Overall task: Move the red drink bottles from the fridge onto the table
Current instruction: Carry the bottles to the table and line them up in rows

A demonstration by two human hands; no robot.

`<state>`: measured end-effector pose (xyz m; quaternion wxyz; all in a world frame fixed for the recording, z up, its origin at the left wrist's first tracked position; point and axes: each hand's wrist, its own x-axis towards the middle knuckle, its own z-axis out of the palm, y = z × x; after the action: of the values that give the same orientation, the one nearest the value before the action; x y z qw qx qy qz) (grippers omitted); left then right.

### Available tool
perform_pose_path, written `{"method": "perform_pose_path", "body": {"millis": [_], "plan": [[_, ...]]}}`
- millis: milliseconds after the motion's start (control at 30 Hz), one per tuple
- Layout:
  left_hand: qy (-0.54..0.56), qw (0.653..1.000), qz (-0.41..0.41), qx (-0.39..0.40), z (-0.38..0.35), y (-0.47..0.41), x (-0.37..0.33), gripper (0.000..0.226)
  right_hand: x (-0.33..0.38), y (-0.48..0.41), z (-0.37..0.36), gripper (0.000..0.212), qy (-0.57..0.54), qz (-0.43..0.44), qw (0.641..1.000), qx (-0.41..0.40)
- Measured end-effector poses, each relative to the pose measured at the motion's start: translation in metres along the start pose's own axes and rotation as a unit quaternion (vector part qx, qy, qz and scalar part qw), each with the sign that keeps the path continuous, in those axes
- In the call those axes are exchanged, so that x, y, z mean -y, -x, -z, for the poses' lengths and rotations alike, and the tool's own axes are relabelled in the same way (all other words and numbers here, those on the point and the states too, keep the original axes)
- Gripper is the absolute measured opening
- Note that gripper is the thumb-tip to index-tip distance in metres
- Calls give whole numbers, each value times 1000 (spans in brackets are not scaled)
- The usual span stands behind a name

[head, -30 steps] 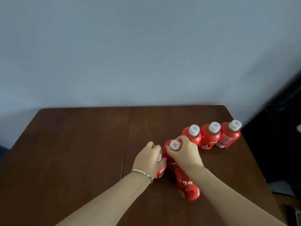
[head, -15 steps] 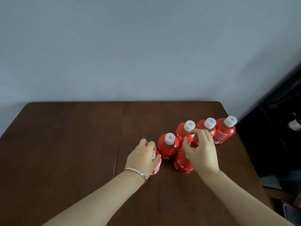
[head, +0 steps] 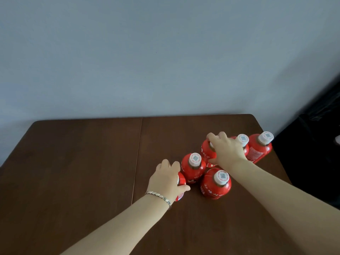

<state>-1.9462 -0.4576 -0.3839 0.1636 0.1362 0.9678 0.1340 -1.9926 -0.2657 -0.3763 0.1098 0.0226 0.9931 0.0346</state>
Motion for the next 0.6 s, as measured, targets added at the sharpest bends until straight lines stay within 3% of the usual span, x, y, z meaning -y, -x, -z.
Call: {"method": "perform_pose_path", "body": {"millis": [100, 167, 233, 300, 400, 600], "plan": [[26, 1000, 2, -6, 1, -1, 1, 50, 8, 1, 9, 78, -3, 5, 1000, -27], [37, 999, 6, -15, 2, -2, 3, 49, 18, 8, 20, 83, -100, 77, 991, -49], [44, 999, 10, -19, 4, -7, 5, 49, 28, 21, 29, 87, -171, 170, 970, 40], [47, 999, 3, -18, 7, -12, 5, 48, 38, 34, 25, 87, -127, 200, 963, 132], [62, 998, -3, -17, 12, -22, 6, 45, 45, 34, 16, 63, -32, 194, 977, 77], [77, 996, -8, -40, 23, -51, 12, 43, 56, 9, 12, 46, -64, 147, 987, -21]]}}
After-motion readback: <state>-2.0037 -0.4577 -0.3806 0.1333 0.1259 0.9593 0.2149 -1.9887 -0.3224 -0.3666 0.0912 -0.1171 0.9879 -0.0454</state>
